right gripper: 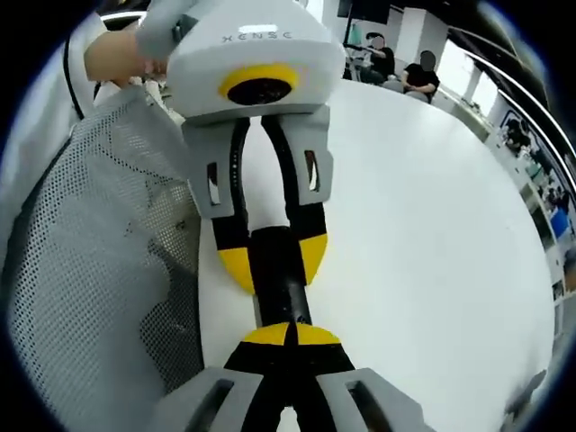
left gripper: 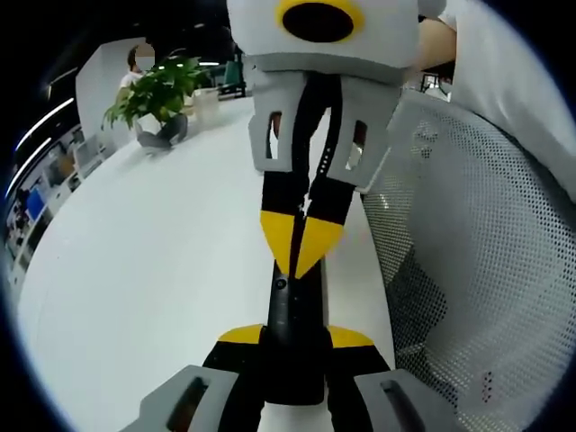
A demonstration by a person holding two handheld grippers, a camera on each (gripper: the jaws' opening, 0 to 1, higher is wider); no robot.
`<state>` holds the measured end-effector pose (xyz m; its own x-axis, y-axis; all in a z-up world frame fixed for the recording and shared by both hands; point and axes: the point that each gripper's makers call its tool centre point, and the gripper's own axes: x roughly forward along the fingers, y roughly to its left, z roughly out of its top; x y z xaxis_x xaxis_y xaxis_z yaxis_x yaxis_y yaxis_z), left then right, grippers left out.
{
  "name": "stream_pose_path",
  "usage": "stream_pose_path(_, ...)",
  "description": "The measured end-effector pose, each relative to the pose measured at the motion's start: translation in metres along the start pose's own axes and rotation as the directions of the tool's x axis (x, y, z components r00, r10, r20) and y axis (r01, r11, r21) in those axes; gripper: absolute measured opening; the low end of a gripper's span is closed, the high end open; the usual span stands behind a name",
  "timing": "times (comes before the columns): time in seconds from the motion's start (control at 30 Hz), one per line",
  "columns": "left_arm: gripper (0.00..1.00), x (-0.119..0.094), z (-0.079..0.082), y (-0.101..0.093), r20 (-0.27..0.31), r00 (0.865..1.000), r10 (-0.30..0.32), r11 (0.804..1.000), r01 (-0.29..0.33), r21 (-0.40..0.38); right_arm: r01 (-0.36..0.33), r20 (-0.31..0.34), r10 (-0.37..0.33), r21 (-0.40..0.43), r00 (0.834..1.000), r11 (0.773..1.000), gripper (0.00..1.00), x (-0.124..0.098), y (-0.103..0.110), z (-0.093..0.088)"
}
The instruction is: Press the specified remote control buttons in sequence, fully releasing each button before pressing the next.
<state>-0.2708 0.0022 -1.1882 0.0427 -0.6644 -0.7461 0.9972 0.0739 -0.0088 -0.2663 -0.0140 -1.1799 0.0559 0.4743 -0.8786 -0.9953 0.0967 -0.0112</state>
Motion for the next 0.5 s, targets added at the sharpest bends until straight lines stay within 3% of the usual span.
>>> stream_pose_path(0.3,0.24,-0.0001,-0.0002,-0.0005,0.0,1.0,-0.003,1.0,0.003,0.003,-0.014,-0.027,0.012,-0.068,1.0,0.998,0.0,0.0043,0.0034,-0.0015)
stream_pose_path(0.4,0.24,-0.0001,-0.0003,-0.0005,-0.001,1.0,-0.004,1.0,0.004,0.006,-0.002,-0.062,-0.009,-0.17,0.998,0.985,0.0,0.0052,0.0024,-0.0017)
stream_pose_path(0.5,0.24,0.0001,-0.0002,-0.0005,-0.007,1.0,-0.006,1.0,0.006,0.008,0.004,-0.069,-0.015,-0.158,0.998,0.987,0.0,0.0057,0.0038,-0.0003)
